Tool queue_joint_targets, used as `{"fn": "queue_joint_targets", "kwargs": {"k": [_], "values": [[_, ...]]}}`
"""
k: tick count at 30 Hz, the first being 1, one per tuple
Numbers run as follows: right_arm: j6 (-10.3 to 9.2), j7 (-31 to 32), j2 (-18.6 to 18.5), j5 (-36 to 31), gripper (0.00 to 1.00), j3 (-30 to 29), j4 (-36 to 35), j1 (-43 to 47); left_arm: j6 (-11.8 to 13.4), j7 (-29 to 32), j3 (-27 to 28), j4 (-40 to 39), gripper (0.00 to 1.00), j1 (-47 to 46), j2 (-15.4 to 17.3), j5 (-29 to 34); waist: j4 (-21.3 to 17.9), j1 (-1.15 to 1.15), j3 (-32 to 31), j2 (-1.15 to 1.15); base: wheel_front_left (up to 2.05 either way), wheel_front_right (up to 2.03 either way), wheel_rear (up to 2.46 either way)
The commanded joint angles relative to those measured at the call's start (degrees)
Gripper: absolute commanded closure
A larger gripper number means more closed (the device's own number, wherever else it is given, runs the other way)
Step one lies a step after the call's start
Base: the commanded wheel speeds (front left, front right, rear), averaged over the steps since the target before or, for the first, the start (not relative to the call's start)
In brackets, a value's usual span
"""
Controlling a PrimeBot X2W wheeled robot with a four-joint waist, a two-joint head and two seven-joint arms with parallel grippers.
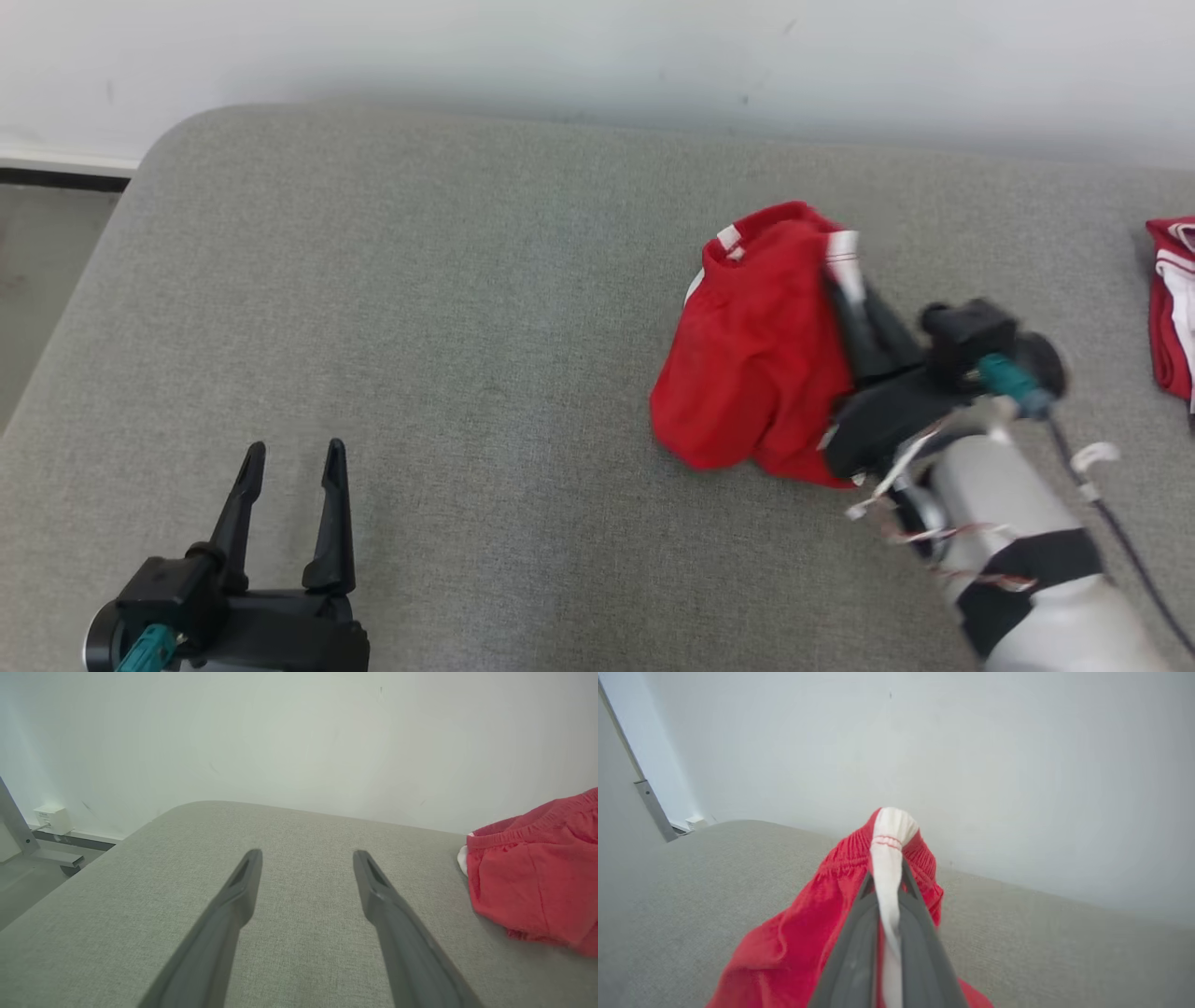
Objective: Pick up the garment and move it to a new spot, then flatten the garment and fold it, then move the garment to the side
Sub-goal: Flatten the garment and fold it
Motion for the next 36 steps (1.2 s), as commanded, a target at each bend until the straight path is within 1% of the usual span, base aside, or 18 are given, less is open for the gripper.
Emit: {"fn": "queue_joint_targets", "kwargs": {"k": [1,5,8,13,18,19,20,21,24,28,30,31,36], "values": [[-0.16,-0.21,0.81,-0.84,1.0,1.3,-1.71,1.46,0.02,-0.03,0.38,-0.15,0.0,0.74,-0.08,0.15,0.09,0.0,-0.79,0.0,0.0,0.0,0.0],[-0.16,-0.14,3.18,-2.6,1.0,8.05,-6.41,3.44,-0.05,-0.03,1.23,-0.29,0.0,1.69,-0.2,0.15,0.6,0.0,-1.49,0.0,0.0,0.0,0.0],[-0.16,-0.15,4.7,-2.95,1.0,13.57,-7.68,5.03,0.16,-0.03,1.21,-0.64,0.0,2.25,-0.37,0.29,1.29,0.0,-1.75,0.0,0.0,0.0,0.0],[-0.16,-0.15,7.05,-1.86,1.0,21.18,-6.81,7.01,0.54,-0.03,1.28,-0.87,0.0,2.97,-0.53,0.08,2.52,0.0,-2.15,0.0,0.0,0.0,0.0],[-0.16,-0.15,8.32,0.59,1.0,29.3,-4.2,8.96,0.82,-0.03,1.34,-0.66,0.0,3.61,-0.69,-0.24,3.26,0.0,-2.3,0.0,0.0,0.0,0.0],[-0.16,-0.15,8.3,1.22,0.95,30.3,-3.1,9.25,0.89,-0.03,1.32,-0.56,0.0,3.6,-0.7,-0.28,3.36,0.0,-2.31,0.0,0.0,0.0,0.0],[-0.16,-0.14,8.42,1.84,0.53,31.34,-1.9,9.43,0.94,-0.03,1.3,-0.48,0.0,3.6,-0.74,-0.35,3.41,0.0,-2.32,0.0,0.0,0.0,0.0],[-0.16,-0.16,8.59,2.66,0.0,31.67,-1.55,9.3,1.0,-0.03,1.29,-0.45,0.0,3.62,-0.77,-0.38,3.4,0.0,-2.31,0.0,0.0,0.0,0.0],[-0.16,-0.16,8.73,4.47,0.0,32.23,-2.11,9.05,1.09,-0.03,1.71,-0.25,0.0,3.61,-0.79,-0.65,2.96,0.0,-2.27,0.0,0.0,0.0,0.0],[-0.16,-0.13,8.68,4.96,0.0,29.46,-3.86,8.35,1.18,-0.03,2.24,-0.32,0.0,3.72,-0.83,-0.5,1.31,0.0,-2.42,0.0,0.0,0.0,0.0],[-0.16,-0.14,8.68,4.1,0.0,26.79,-5.1,8.15,1.4,-0.03,2.42,-0.56,0.0,3.99,-0.85,-0.32,0.25,0.0,-2.61,0.0,0.0,0.0,0.0],[-0.16,-0.14,8.48,2.9,0.0,23.68,-6.63,8.66,1.38,-0.02,2.73,-0.66,0.0,3.9,-0.82,-0.33,-0.84,0.0,-2.8,0.0,0.0,0.0,0.0],[-0.16,-0.15,5.9,-0.2,0.0,14.47,-11.95,11.97,1.16,-0.03,3.35,-0.97,0.0,3.66,-0.73,0.13,-3.33,0.0,-3.17,0.0,0.0,0.0,0.0]]}}
